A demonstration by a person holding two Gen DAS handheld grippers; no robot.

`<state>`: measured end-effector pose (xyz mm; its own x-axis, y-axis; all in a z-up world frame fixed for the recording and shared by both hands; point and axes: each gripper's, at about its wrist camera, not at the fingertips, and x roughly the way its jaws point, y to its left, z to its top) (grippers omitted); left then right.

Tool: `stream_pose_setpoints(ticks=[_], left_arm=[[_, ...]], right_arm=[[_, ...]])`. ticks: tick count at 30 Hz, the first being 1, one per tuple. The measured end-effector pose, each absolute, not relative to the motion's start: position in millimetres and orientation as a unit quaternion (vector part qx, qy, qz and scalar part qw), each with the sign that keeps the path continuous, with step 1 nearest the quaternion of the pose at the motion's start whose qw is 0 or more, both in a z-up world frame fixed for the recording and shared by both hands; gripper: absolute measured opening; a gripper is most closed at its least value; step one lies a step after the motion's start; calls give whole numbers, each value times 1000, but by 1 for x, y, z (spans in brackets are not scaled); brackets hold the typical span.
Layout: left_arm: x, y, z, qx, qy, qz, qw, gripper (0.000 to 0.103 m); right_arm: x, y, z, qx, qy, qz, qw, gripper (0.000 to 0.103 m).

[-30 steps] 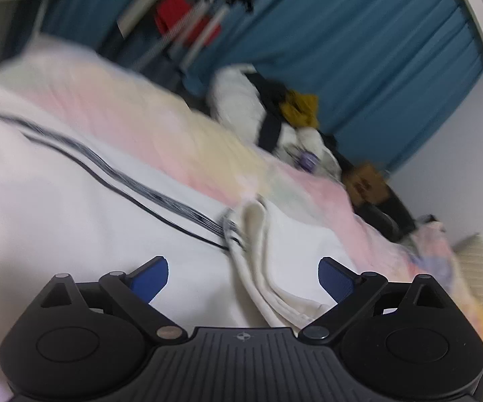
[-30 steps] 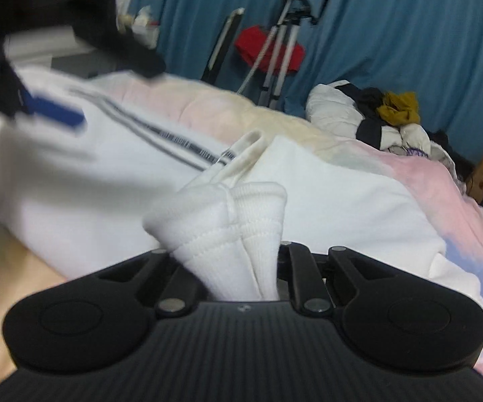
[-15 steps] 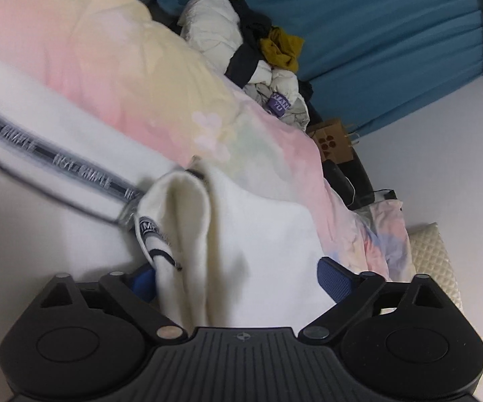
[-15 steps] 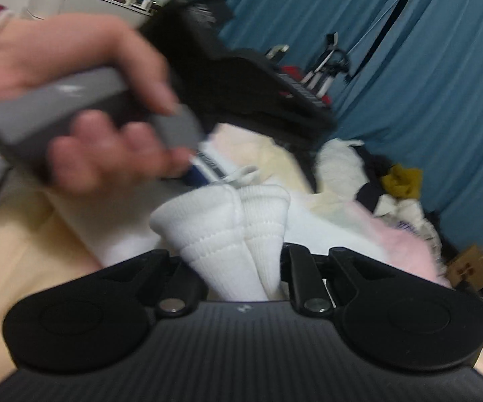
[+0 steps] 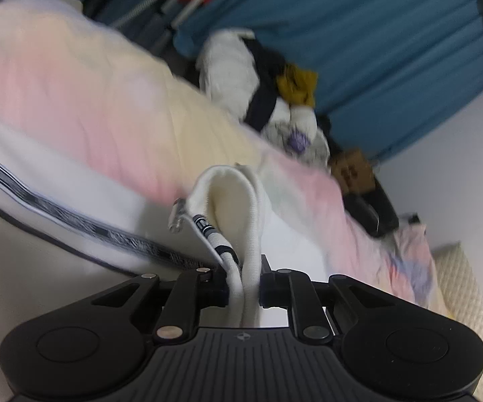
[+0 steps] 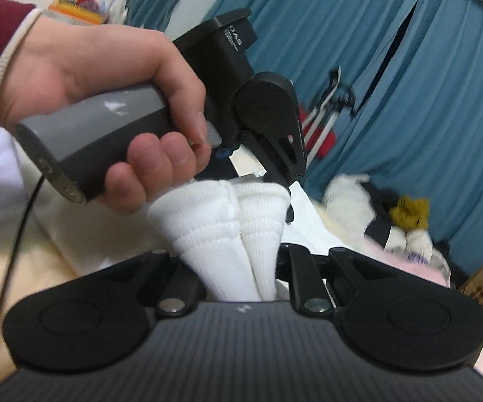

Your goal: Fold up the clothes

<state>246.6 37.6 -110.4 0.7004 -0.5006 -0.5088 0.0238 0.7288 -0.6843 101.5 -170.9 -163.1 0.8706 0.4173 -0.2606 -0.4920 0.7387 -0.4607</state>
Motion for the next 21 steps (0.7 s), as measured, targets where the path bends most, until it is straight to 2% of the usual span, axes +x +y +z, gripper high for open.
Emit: stream_pose_setpoints(ticks=[3,9,13,16,17,18,19,21], left_arm=[[245,46,-117,-310,374,-118,866,16],[254,54,-149,-277,406,-78,868,16],[253,52,-145,-265,393,-84,877,21],[242,55,-144,-259,381,-80,884,27],[238,56,-143,-259,379,-76,885,30],[233,58,-141,-260,381,-72,884,36],[225,61,-136,-258,382,-63,885,40],[209,68,-122,-254,381,-43,888,46]], right_arm=[[99,-163,-154,-223,60,262,937,15],[125,-160,-182,-99,180,316,926,15],[131,-173,-179,-48,208,323,922,17],[129,-173,-168,-32,220,330,917,30],[127,-173,-167,-32,220,337,915,38],[125,-173,-165,-32,219,345,912,50],[122,-173,-164,-33,218,353,909,56],[118,-172,-162,-34,216,369,903,87]])
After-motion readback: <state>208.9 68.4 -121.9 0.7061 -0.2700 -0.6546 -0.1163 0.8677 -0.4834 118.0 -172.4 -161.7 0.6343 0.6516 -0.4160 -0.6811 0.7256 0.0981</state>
